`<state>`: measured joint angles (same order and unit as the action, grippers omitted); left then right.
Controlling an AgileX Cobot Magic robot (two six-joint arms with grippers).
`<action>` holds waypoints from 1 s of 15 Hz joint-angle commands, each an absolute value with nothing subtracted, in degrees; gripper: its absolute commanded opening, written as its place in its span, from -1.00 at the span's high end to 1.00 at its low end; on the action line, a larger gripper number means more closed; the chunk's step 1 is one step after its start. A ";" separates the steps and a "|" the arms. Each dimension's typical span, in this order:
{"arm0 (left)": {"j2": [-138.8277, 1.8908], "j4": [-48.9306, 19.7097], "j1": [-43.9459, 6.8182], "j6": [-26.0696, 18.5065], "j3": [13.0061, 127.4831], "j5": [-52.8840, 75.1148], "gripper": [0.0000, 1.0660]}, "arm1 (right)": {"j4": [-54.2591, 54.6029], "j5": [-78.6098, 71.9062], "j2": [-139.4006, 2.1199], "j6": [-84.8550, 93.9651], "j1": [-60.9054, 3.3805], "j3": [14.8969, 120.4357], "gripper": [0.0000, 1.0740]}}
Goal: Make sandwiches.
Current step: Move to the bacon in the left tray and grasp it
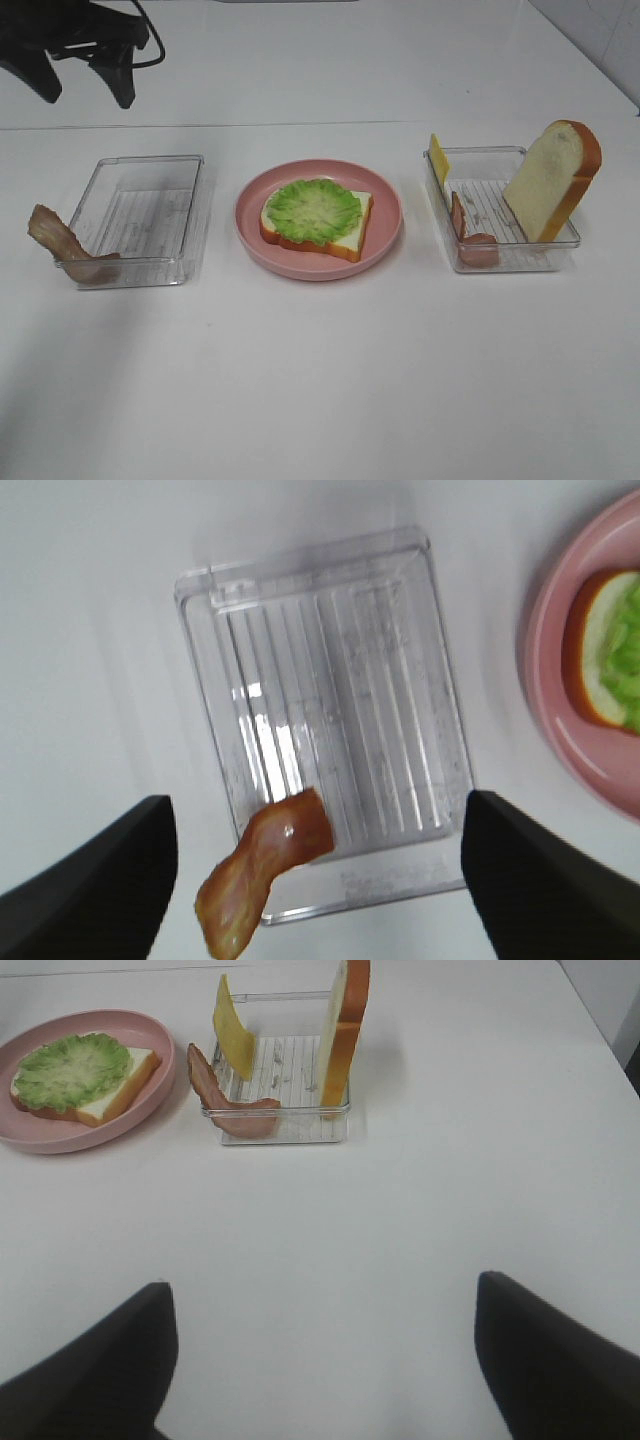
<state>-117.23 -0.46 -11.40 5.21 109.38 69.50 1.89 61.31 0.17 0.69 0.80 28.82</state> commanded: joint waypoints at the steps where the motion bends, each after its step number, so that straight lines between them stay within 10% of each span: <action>1: -113.79 0.00 -10.08 5.67 102.10 73.80 -0.39 | 2.06 60.73 0.57 0.34 1.20 28.71 -0.45; 15: -109.26 2.69 -7.05 12.38 76.89 53.63 -0.38 | 2.18 60.73 0.57 0.34 1.20 28.71 -0.45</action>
<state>-109.66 3.61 -6.99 11.57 77.23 55.23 1.89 61.31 0.17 0.69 0.80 28.82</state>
